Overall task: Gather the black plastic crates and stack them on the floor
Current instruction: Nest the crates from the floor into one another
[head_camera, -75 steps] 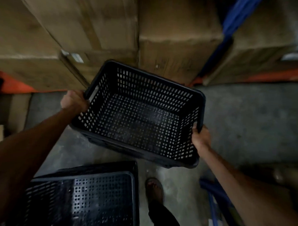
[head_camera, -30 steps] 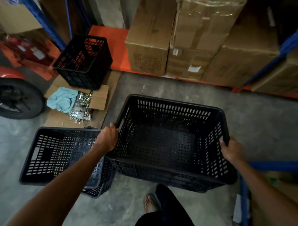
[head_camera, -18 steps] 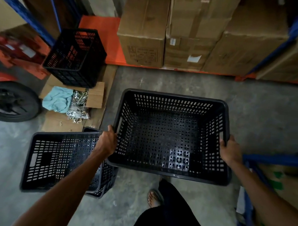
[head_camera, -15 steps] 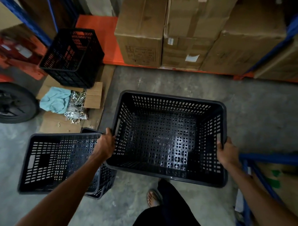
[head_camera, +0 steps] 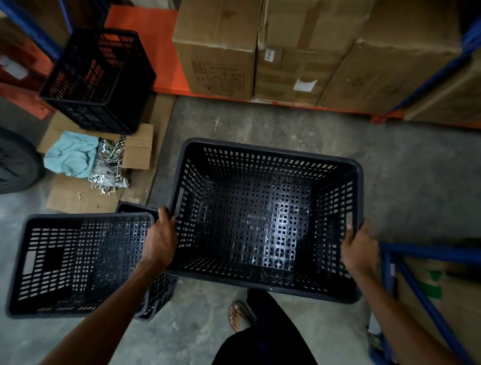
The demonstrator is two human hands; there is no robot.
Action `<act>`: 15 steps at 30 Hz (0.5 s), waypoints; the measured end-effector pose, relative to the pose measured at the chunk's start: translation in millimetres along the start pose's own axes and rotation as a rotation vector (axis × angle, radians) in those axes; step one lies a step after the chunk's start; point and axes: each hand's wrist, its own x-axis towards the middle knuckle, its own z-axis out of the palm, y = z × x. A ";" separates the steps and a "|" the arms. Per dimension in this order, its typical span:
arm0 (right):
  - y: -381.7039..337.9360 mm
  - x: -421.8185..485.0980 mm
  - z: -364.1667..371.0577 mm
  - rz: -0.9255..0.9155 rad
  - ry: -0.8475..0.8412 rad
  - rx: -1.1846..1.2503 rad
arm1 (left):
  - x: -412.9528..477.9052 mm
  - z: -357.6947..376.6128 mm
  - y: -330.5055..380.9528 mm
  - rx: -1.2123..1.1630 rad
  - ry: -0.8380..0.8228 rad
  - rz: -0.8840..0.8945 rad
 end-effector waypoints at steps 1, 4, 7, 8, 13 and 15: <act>0.0 1.5 1.0 -0.006 0.008 -0.006 | 1.4 1.4 -0.5 0.009 0.004 0.003; -2.7 5.9 1.7 -0.002 0.019 -0.026 | 8.1 1.5 -1.2 0.052 0.026 0.044; -3.6 6.8 1.4 0.011 -0.003 -0.037 | 10.6 1.6 -2.2 0.076 0.053 0.061; -3.2 7.1 1.3 0.013 -0.003 -0.037 | 9.9 1.8 -1.2 0.075 0.054 0.059; -0.1 1.1 2.9 0.024 0.009 -0.026 | -0.1 -0.7 0.2 0.065 0.053 0.055; 0.9 -0.5 3.7 0.031 0.011 -0.017 | -1.8 -1.9 -0.2 0.060 0.052 0.056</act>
